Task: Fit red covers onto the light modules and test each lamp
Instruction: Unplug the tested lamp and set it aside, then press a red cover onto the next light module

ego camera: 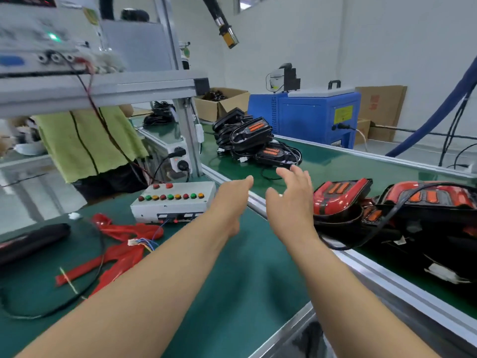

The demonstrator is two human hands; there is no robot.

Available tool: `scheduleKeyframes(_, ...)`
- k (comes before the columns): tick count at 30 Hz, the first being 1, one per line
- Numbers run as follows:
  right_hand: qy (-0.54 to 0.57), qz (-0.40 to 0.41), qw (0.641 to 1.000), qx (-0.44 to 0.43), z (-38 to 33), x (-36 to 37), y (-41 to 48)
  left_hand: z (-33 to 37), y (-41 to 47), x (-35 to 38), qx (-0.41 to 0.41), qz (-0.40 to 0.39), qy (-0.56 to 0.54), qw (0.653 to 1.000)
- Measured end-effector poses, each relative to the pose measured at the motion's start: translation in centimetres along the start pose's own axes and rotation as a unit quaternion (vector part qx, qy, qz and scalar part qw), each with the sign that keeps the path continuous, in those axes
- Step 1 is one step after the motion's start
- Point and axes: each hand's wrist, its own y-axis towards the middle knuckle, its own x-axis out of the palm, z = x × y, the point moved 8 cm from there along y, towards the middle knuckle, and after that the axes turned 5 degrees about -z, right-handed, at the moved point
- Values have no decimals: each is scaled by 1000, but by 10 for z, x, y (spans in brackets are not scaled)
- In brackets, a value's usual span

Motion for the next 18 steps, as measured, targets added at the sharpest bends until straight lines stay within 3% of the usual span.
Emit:
scheduleKeyframes(6,26,-62,996,-63,-66,69,-16,26,-44,-112,103,65,12,992)
scheduleKeyframes(18,51,-211,964,-156,-190,207,-82,12,-120,-305,119,234,20,965)
